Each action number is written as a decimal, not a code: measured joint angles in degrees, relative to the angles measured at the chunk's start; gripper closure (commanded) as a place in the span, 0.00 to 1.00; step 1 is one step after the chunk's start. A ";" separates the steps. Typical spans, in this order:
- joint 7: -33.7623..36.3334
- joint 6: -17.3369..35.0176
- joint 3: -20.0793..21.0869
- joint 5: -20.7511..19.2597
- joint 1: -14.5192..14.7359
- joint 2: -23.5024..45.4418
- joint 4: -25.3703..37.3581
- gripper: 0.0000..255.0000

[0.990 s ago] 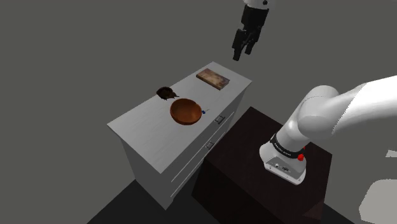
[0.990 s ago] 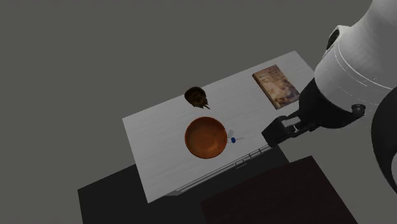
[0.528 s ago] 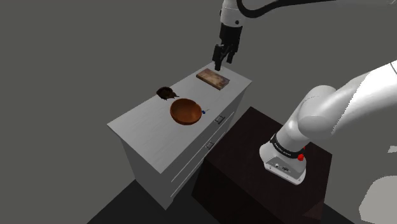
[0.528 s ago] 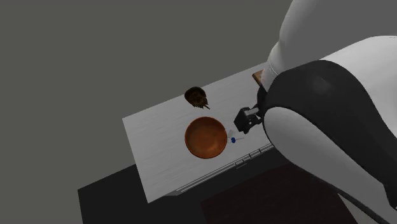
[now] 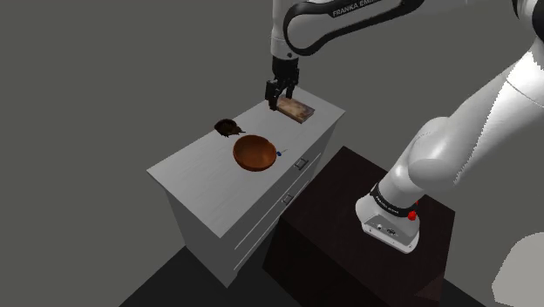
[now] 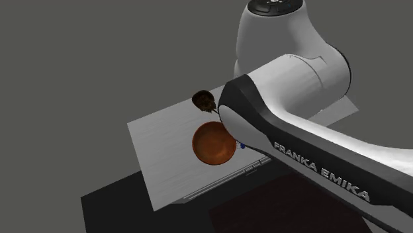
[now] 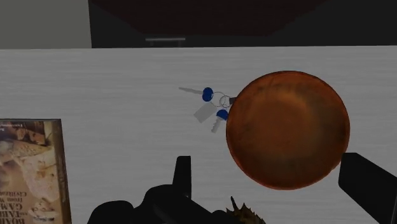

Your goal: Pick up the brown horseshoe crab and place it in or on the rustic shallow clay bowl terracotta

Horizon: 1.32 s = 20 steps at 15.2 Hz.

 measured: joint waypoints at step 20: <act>5.35 12.29 -0.53 -11.54 3.44 44.12 29.49 0.00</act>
